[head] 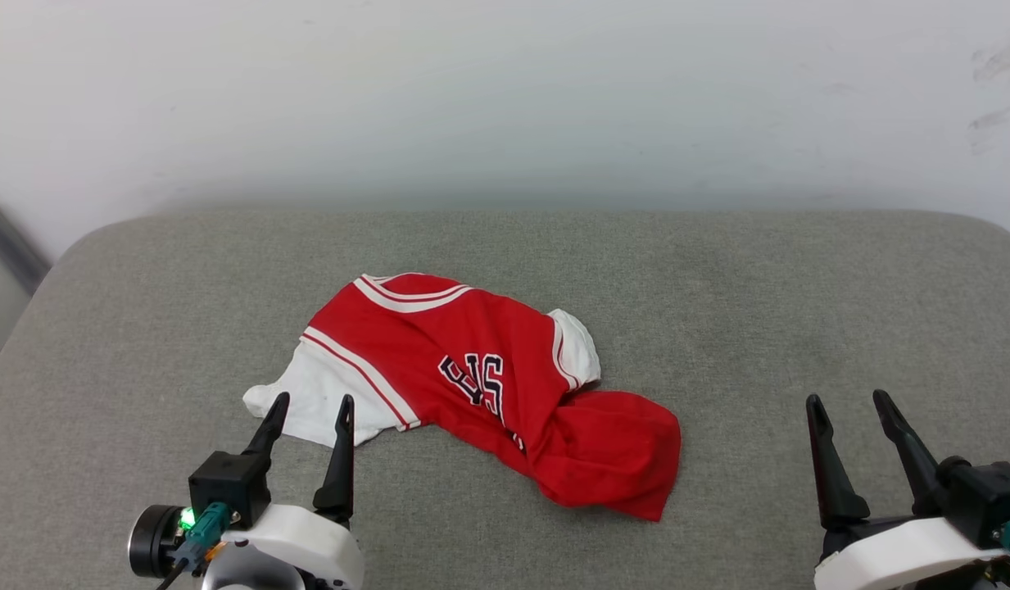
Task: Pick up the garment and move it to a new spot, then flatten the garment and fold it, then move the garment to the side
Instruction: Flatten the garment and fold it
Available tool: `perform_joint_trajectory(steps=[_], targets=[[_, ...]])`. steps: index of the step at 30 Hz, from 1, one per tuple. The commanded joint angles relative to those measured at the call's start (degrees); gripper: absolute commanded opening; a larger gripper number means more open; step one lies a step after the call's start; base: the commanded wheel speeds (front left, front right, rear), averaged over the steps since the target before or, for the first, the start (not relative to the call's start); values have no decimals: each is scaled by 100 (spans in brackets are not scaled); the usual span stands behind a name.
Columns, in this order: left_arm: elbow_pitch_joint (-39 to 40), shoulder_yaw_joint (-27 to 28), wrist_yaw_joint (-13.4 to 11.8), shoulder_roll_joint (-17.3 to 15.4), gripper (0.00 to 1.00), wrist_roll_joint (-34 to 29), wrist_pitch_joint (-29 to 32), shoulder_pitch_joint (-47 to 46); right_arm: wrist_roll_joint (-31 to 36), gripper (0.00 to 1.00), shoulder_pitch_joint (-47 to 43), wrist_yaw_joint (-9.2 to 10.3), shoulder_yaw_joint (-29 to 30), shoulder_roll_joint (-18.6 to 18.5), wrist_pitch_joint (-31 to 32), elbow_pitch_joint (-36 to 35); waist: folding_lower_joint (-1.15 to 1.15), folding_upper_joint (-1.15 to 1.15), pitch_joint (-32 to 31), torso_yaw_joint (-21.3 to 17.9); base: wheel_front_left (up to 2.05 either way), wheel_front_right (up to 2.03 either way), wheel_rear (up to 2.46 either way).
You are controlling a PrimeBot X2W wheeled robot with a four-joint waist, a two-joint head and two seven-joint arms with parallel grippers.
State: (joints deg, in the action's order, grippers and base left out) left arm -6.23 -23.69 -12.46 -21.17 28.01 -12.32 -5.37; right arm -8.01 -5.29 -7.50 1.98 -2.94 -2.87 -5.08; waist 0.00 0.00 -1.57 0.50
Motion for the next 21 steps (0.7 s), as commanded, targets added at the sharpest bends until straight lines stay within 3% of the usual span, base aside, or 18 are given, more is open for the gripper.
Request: perform_joint_trajectory(steps=[1, 15, 19, 21], targets=[[10, 0, -22, -12, 100, 18, -9, 59, 34, 100, -72, 2, -8, 12, 30, -28, 0, 0, -2, -2, 0, 0, 0], [20, 71, -91, -10, 100, 16, -89, -105, 31, 100, 102, 2, 212, 12, 300, 128, 0, 0, 72, 82, 0, 0, 0], [35, 104, -113, 34, 100, 5, -140, -156, -68, 100, 408, 2, 397, 14, 777, 470, 0, 0, 140, 232, 0, 0, 0], [73, 97, -105, 90, 100, -22, -171, -250, -152, 100, 690, 2, 552, 12, 1394, 821, 0, 0, 244, 421, 0, 0, 0]])
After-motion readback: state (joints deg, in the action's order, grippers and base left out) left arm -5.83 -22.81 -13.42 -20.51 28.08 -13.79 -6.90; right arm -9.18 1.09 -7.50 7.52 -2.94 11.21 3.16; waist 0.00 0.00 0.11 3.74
